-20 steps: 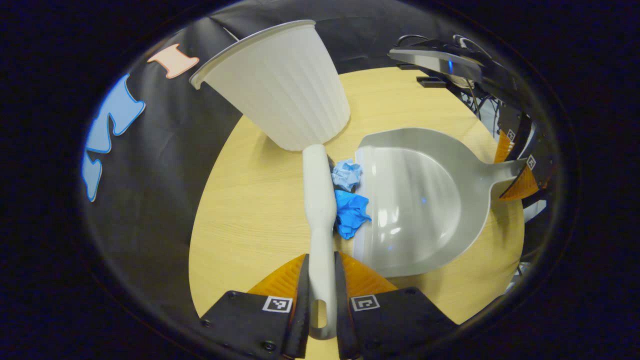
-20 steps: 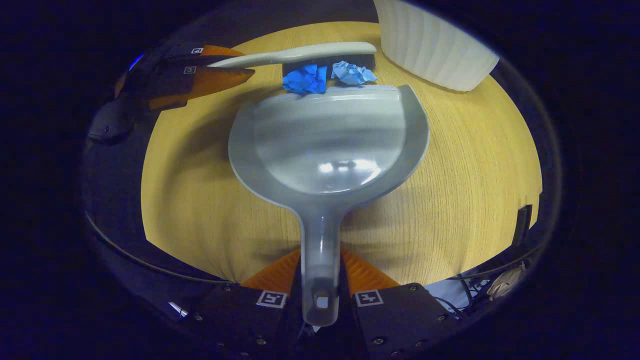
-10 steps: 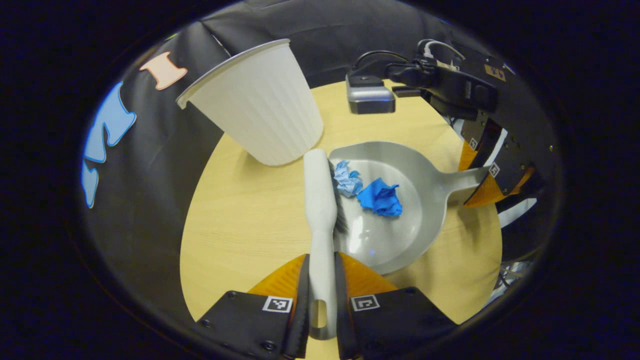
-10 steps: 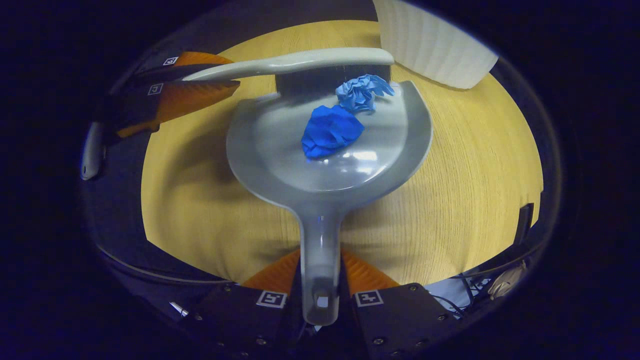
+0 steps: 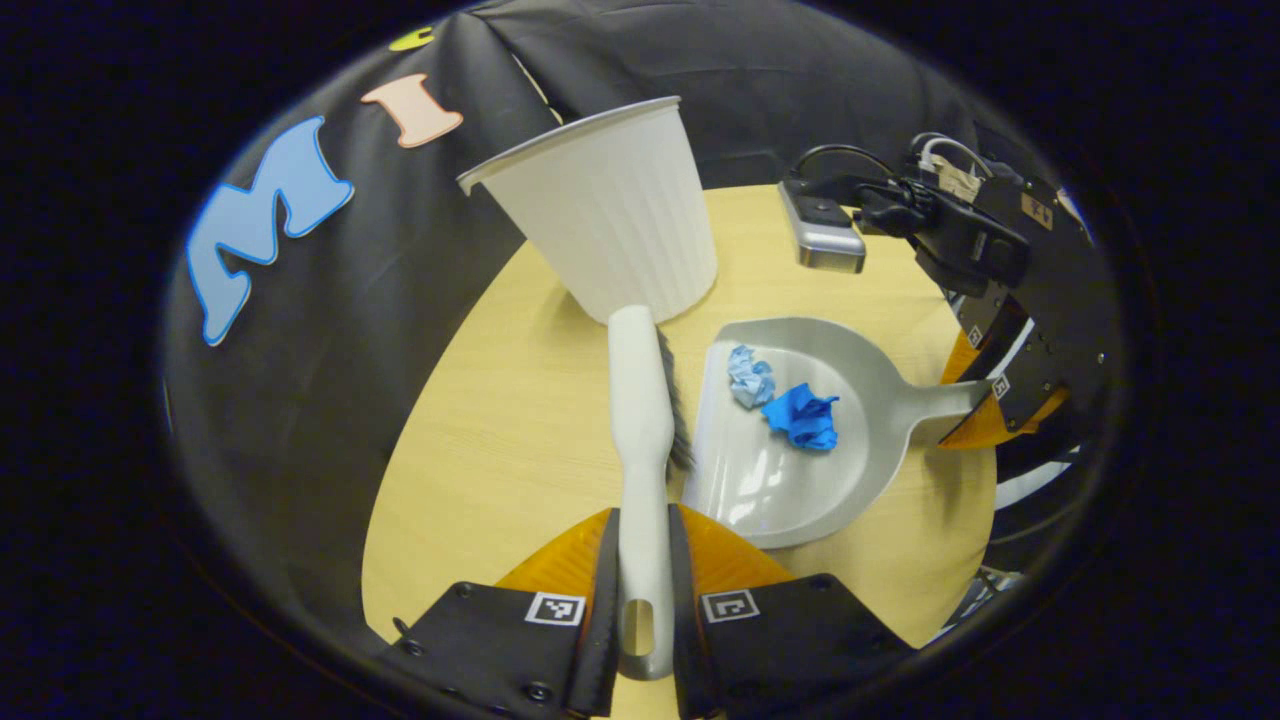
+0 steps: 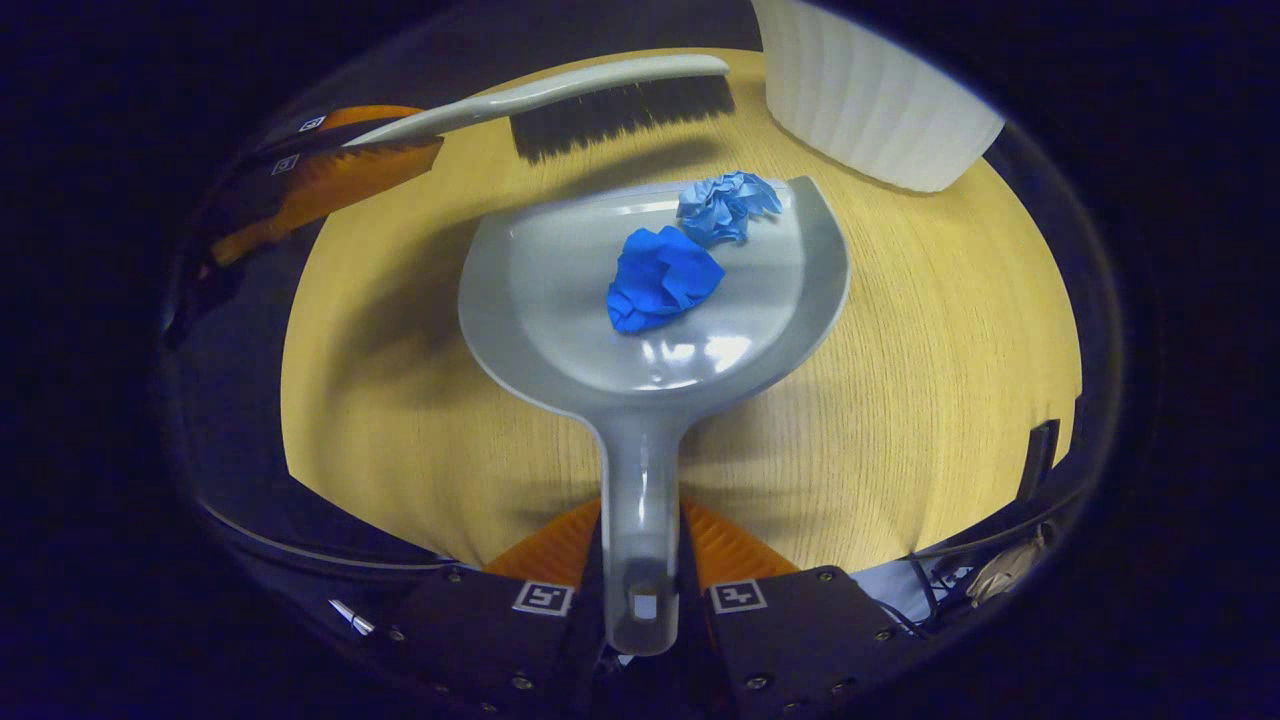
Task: Pick up the small broom and dustpan from the desktop, sweep the trash into the dustpan with the broom, and then empty the trash into the garbage bin.
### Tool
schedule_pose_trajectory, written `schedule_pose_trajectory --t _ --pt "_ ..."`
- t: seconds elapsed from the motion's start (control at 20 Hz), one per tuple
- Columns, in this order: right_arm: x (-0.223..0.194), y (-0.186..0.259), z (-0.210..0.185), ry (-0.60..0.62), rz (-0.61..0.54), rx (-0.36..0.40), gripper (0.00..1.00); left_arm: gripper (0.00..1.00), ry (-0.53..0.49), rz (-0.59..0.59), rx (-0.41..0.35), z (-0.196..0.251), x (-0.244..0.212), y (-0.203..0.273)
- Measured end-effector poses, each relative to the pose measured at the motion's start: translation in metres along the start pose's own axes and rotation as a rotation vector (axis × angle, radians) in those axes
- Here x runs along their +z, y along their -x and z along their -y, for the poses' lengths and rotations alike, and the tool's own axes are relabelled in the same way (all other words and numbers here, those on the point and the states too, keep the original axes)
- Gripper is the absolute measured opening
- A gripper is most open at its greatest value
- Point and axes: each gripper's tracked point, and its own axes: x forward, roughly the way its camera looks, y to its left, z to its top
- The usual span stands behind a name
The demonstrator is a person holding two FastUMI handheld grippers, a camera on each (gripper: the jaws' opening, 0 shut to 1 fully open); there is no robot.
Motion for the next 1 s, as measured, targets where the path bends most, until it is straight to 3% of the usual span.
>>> schedule_pose_trajectory --t 0.05,0.1,0.5,0.8,0.85,1.0 --pt "0.004 -0.003 0.002 -0.011 0.008 -0.004 0.35 0.3 0.005 -0.003 0.02 -0.007 -0.004 0.005" --pt "-0.002 -0.003 0.005 -0.005 0.005 -0.004 0.29 0.3 0.015 -0.006 0.036 -0.013 -0.01 0.01" --pt "-0.016 0.013 0.029 0.0 0.045 0.006 0.28 0.3 0.116 -0.044 0.123 -0.047 -0.066 0.039" --pt "0.0 0.04 0.026 -0.009 0.126 0.018 0.28 0.31 0.167 -0.062 0.168 -0.057 -0.093 0.058" --pt "-0.002 0.041 0.028 -0.011 0.126 0.014 0.22 0.31 0.175 -0.064 0.172 -0.057 -0.098 0.06" --pt "-0.006 0.044 0.027 -0.013 0.136 0.022 0.21 0.31 0.196 -0.068 0.18 -0.06 -0.105 0.061"
